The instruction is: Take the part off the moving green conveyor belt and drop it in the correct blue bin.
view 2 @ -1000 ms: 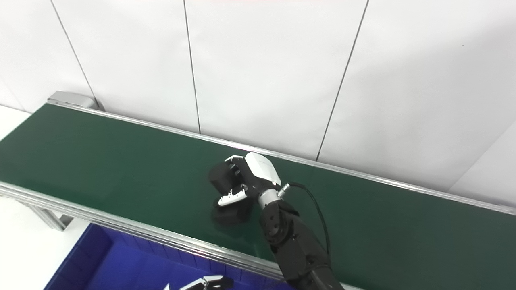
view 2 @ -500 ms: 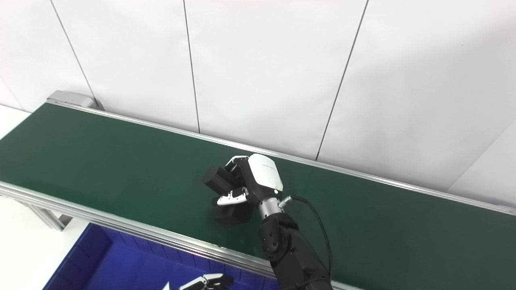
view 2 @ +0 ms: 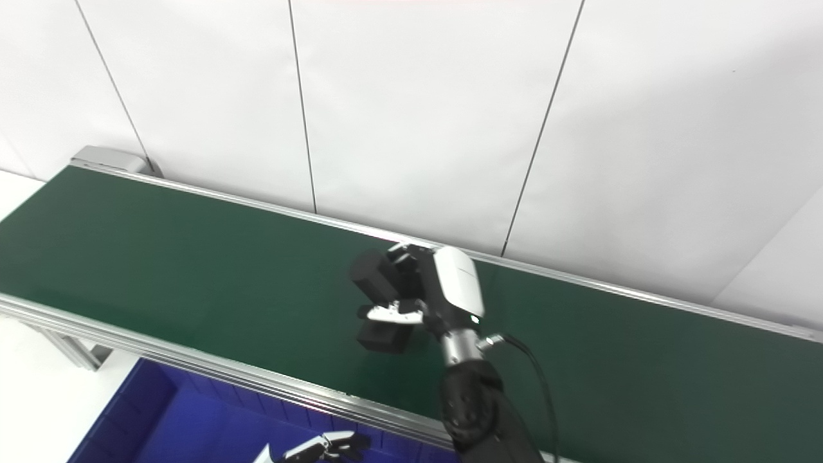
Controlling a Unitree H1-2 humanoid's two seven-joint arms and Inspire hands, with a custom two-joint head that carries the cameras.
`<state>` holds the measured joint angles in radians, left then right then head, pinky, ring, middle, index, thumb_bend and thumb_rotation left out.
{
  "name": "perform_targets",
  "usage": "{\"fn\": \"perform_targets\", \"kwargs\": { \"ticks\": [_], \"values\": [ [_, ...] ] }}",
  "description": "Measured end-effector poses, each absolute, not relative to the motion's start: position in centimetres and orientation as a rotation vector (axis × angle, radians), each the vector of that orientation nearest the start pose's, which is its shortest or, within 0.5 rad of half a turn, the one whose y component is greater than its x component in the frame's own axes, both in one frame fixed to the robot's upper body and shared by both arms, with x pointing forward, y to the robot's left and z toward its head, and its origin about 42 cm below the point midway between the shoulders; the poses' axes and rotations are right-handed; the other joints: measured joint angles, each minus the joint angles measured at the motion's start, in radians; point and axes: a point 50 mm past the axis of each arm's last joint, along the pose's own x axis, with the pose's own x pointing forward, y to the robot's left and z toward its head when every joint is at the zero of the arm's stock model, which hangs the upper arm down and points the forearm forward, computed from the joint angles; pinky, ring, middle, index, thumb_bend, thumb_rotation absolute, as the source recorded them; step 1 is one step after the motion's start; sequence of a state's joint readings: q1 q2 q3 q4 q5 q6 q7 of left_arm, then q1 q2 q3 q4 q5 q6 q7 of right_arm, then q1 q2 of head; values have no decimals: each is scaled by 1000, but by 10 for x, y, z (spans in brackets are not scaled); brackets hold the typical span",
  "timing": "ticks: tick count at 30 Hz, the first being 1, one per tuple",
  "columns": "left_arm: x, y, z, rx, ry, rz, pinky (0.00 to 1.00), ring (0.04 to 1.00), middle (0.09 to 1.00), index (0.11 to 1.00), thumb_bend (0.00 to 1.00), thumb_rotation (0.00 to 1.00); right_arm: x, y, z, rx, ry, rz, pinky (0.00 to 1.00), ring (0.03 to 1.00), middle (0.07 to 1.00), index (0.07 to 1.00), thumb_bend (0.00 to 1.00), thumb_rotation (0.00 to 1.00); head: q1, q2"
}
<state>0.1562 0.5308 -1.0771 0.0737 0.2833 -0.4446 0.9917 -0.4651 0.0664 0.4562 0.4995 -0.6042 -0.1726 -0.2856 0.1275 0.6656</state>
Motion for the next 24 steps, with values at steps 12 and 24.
{"fn": "perform_targets", "kwargs": {
  "ticks": [12, 24],
  "values": [
    [107, 203, 41, 266, -160, -278, 654, 749, 810, 815, 989, 382, 326, -104, 152, -548, -408, 191, 291, 361, 453, 522, 516, 0, -106, 106],
    [128, 229, 58, 206, -114, -272, 653, 741, 801, 815, 954, 328, 254, -167, 166, -594, -361, 154, 290, 354, 444, 526, 517, 0, -192, 256]
  ]
}}
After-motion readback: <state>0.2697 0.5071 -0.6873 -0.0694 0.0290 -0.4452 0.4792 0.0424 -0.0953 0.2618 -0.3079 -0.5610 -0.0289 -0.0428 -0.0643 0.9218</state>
